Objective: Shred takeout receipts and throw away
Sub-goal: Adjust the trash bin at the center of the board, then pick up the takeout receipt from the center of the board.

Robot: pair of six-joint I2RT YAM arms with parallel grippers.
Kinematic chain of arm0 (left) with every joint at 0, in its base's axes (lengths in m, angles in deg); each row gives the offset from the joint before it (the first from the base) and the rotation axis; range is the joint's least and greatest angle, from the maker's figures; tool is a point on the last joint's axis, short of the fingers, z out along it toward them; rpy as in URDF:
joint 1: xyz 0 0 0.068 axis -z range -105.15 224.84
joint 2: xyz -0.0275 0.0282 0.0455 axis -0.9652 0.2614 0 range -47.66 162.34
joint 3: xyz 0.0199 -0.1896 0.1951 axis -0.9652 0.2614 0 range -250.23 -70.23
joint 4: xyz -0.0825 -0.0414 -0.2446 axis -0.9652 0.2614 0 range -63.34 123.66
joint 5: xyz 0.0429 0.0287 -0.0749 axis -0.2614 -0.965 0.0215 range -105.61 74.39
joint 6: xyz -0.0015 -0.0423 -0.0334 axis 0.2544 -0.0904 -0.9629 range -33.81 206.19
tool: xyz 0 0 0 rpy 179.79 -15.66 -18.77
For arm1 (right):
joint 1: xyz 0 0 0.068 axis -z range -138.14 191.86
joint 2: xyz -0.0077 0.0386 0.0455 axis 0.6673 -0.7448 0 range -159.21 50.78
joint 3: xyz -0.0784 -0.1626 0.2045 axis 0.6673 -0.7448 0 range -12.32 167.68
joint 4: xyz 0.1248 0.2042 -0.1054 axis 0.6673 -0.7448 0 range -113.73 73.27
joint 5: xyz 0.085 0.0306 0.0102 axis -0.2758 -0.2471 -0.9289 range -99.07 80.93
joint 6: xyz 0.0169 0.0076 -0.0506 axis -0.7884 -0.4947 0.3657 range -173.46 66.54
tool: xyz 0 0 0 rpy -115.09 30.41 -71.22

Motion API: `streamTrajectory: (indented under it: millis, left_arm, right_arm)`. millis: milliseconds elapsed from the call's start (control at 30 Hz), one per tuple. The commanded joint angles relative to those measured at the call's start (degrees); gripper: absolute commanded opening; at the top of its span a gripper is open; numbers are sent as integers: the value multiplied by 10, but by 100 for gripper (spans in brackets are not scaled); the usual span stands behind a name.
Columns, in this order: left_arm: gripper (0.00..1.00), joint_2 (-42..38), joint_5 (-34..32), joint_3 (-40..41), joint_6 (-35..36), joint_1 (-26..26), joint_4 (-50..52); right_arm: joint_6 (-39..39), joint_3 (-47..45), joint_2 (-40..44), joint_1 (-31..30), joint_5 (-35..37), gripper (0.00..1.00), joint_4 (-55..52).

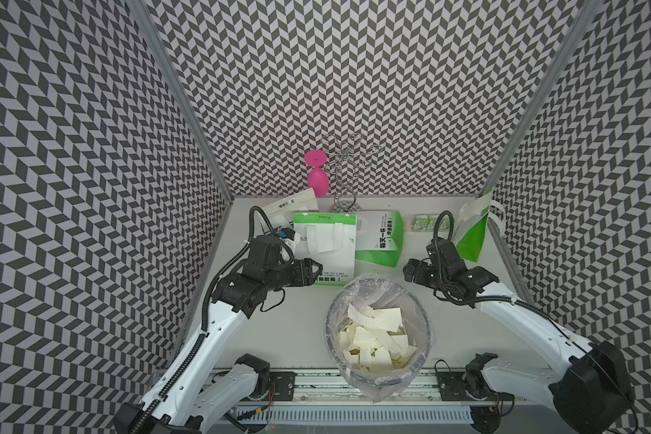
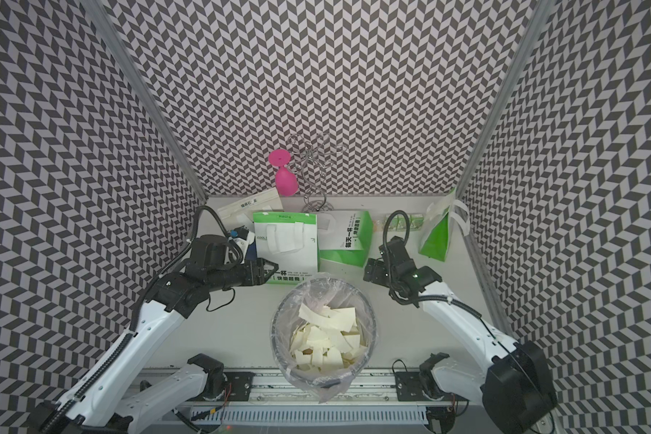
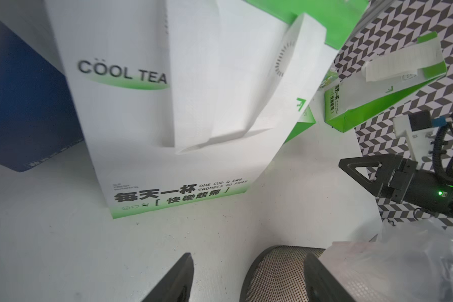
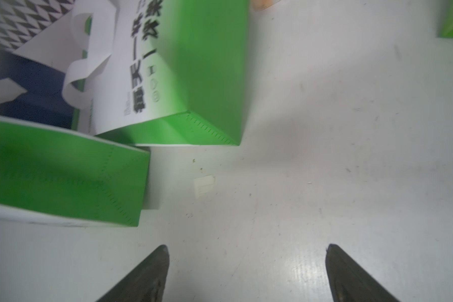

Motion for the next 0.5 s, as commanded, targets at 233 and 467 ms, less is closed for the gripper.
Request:
streamTrajectory:
  millis: [233, 467]
  left_arm:
    - [70, -27, 12, -18, -1, -29, -18]
    - [73, -51, 54, 37, -63, -40, -69]
  right_arm:
    - [185, -33, -25, 33, -49, 86, 122]
    - [195, -41, -88, 31, -122, 74, 169]
